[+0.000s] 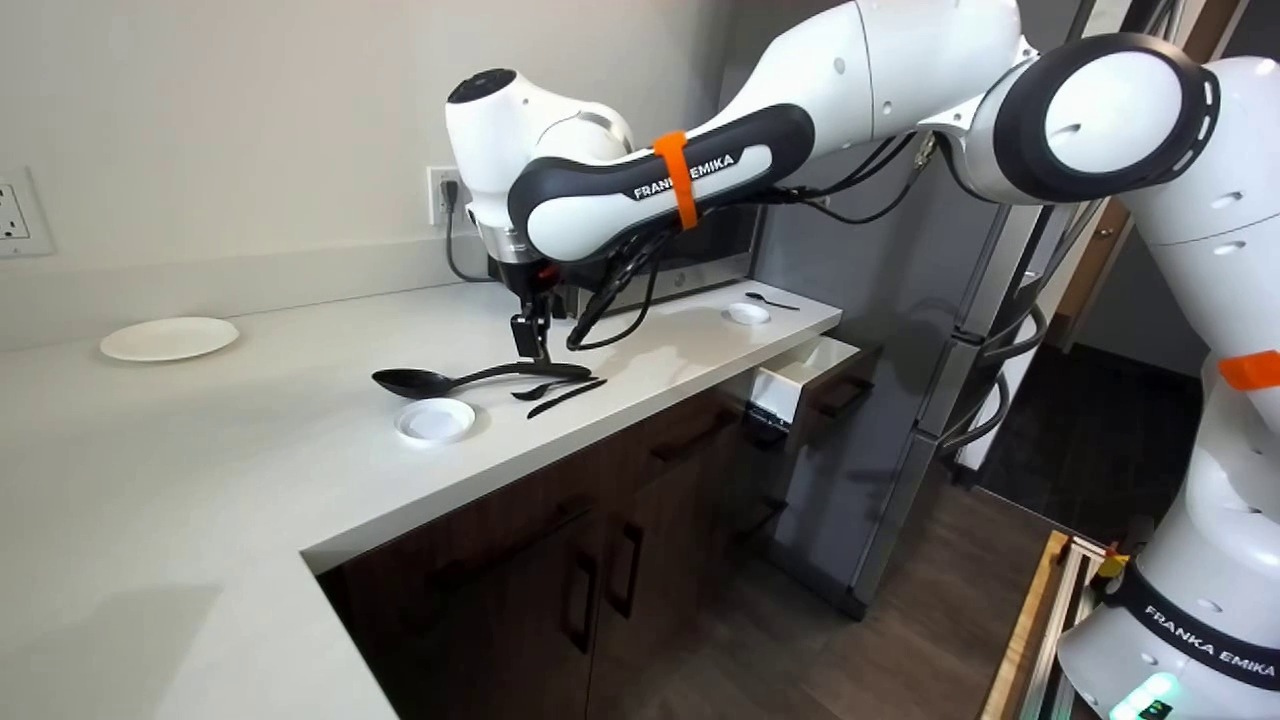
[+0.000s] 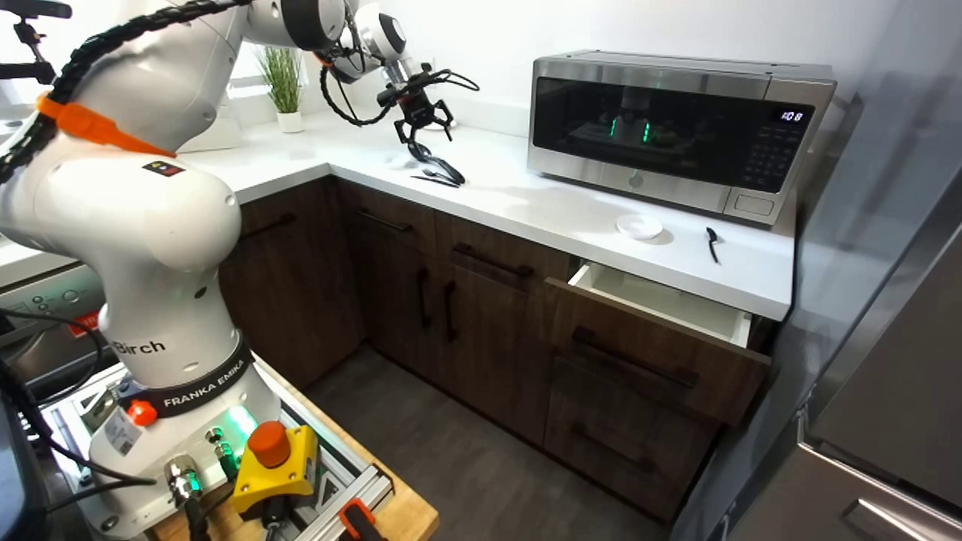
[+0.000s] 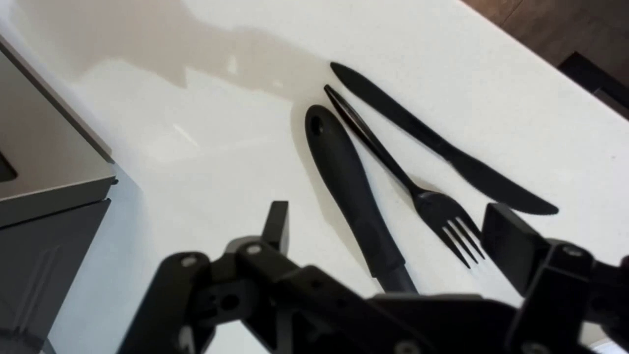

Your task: Move the spoon on the counter to the open drawer

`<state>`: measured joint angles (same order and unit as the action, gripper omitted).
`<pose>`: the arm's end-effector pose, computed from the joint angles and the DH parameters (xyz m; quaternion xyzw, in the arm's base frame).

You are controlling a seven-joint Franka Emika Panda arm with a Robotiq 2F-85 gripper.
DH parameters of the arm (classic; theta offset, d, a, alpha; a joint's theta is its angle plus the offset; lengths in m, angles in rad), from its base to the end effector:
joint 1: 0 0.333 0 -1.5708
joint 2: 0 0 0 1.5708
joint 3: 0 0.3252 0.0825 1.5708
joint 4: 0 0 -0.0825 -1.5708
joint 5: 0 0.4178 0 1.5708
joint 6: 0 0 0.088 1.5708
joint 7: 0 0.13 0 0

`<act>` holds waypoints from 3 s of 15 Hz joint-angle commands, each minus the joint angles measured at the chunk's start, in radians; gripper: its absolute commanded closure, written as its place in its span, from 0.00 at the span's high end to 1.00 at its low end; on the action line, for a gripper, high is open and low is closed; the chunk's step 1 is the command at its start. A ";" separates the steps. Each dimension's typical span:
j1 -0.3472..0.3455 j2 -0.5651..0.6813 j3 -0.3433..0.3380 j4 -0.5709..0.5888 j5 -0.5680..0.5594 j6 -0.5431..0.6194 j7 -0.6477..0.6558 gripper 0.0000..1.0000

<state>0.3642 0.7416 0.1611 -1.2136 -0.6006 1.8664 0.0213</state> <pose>0.7170 0.3153 0.3147 0.9196 0.3188 0.0238 0.2283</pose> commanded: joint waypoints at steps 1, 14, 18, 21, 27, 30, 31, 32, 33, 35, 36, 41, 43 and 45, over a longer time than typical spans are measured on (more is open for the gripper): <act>0.006 0.066 -0.011 0.109 0.069 -0.006 -0.132 1.00; -0.013 0.157 0.002 0.214 0.137 0.075 -0.204 1.00; -0.015 0.216 0.017 0.278 0.146 0.130 -0.261 1.00; -0.016 0.238 0.013 0.306 0.148 0.113 -0.267 1.00; -0.042 0.290 0.024 0.378 0.171 0.105 -0.269 0.62; -0.051 0.311 0.035 0.399 0.187 0.075 -0.271 0.38; -0.053 0.315 0.038 0.401 0.191 0.063 -0.275 0.31; -0.055 0.319 0.041 0.402 0.195 0.059 -0.278 0.22; -0.059 0.321 0.046 0.401 0.198 0.057 -0.285 0.15; -0.058 0.315 0.049 0.393 0.193 0.067 -0.283 0.01; -0.054 0.301 0.049 0.378 0.184 0.080 -0.279 0.00; -0.043 0.193 0.077 0.278 0.156 0.187 -0.263 0.04; -0.027 0.128 0.065 0.223 0.123 0.214 -0.235 0.04; -0.018 0.048 0.046 0.139 0.086 0.226 -0.198 0.04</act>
<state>0.3398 0.9286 0.2324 -0.9016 -0.4640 2.0549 -0.2336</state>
